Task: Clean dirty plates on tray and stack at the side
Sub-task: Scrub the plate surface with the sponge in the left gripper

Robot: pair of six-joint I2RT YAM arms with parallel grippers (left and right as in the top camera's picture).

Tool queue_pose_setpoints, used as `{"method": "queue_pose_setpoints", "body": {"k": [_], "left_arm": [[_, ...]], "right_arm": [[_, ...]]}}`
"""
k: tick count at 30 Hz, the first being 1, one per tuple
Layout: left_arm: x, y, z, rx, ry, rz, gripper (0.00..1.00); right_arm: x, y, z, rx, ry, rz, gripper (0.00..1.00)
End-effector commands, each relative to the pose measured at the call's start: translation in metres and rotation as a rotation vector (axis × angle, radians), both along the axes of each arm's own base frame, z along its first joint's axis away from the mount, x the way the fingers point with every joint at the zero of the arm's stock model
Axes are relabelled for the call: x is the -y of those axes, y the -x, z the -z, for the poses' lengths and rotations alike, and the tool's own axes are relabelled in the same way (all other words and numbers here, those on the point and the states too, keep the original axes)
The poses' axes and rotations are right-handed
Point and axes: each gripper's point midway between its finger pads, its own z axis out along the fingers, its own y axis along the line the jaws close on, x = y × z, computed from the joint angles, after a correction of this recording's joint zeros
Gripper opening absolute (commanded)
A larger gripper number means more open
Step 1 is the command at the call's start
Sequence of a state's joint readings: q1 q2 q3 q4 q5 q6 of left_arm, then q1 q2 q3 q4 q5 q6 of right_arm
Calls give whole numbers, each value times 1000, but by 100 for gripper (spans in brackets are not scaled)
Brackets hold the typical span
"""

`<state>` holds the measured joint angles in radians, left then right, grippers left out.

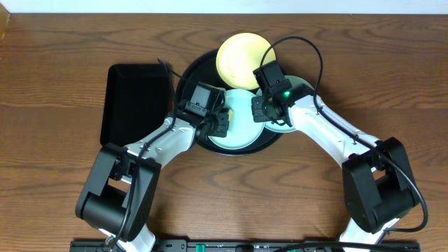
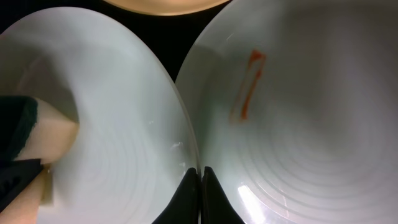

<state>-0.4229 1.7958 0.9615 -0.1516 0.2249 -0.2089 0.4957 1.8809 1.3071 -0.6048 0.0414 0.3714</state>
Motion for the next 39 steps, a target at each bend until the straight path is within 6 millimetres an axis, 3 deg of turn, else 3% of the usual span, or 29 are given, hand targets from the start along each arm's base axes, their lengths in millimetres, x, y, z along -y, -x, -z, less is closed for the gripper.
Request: {"method": "queue_pose_setpoints", "body": {"k": [1, 22, 34, 36, 39], "left_arm": [[-9, 5, 24, -36, -54, -11, 8], [-19, -18, 21, 62, -109, -64, 8], [-18, -18, 20, 66, -107, -64, 8], [-18, -19, 20, 67, -107, -64, 8], [-18, -19, 20, 67, -107, -64, 7]], "right_arm": [[-1, -4, 0, 2, -5, -9, 1], [-1, -4, 0, 2, -5, -10, 1], [0, -5, 5, 4, 12, -20, 1], [0, -6, 7, 4, 14, -21, 5], [0, -9, 11, 9, 22, -17, 26]]}}
